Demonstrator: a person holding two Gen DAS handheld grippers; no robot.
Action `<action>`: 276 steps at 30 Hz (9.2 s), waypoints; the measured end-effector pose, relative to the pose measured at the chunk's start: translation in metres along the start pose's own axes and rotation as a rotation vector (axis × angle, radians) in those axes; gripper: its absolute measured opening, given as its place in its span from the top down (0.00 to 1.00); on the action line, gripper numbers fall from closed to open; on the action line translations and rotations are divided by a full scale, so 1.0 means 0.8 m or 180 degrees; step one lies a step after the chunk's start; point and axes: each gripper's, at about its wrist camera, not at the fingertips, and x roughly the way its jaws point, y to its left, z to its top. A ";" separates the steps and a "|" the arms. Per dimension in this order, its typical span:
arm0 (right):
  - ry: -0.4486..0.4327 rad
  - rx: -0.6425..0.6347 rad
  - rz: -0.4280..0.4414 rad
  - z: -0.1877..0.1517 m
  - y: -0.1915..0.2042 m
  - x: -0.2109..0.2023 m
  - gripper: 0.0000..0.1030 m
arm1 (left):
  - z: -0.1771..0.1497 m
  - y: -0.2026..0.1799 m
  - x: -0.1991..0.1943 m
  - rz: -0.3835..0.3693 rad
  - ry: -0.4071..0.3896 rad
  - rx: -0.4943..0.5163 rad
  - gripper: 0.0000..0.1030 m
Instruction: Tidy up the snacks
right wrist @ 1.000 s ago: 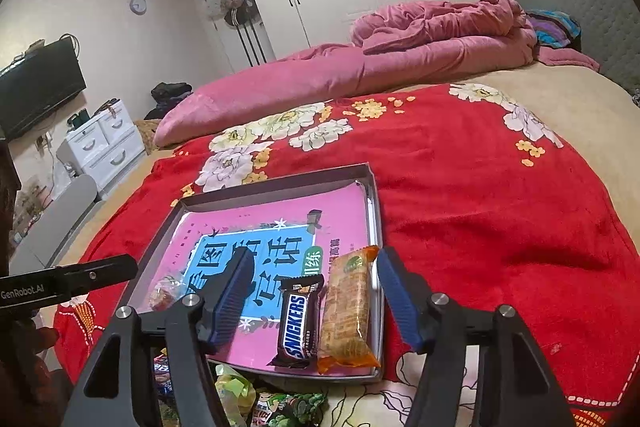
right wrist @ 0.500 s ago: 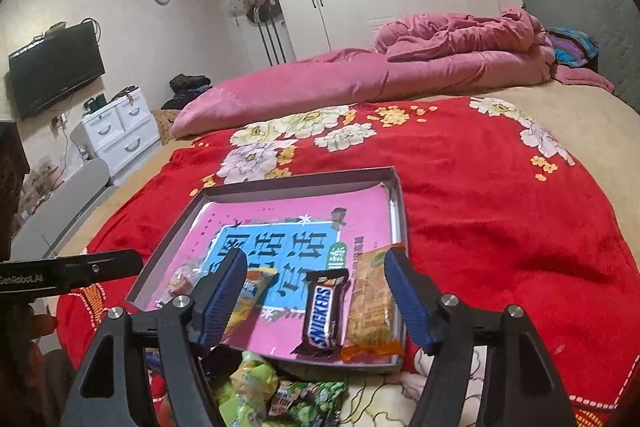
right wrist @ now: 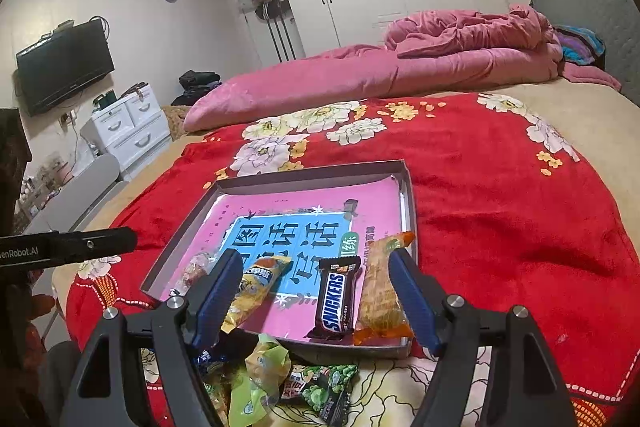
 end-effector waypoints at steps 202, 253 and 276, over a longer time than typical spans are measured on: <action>0.0328 0.0123 0.0173 -0.028 -0.015 -0.004 0.67 | -0.047 -0.019 0.031 -0.0348 0.0530 -0.0240 0.41; 0.0123 0.0308 -0.0043 -0.012 -0.037 0.003 0.67 | -0.015 -0.008 0.111 0.0040 0.0362 -0.0127 0.41; 0.0129 0.0259 -0.0054 -0.008 -0.031 0.020 0.67 | -0.023 -0.011 0.138 0.0272 0.0332 0.0103 0.41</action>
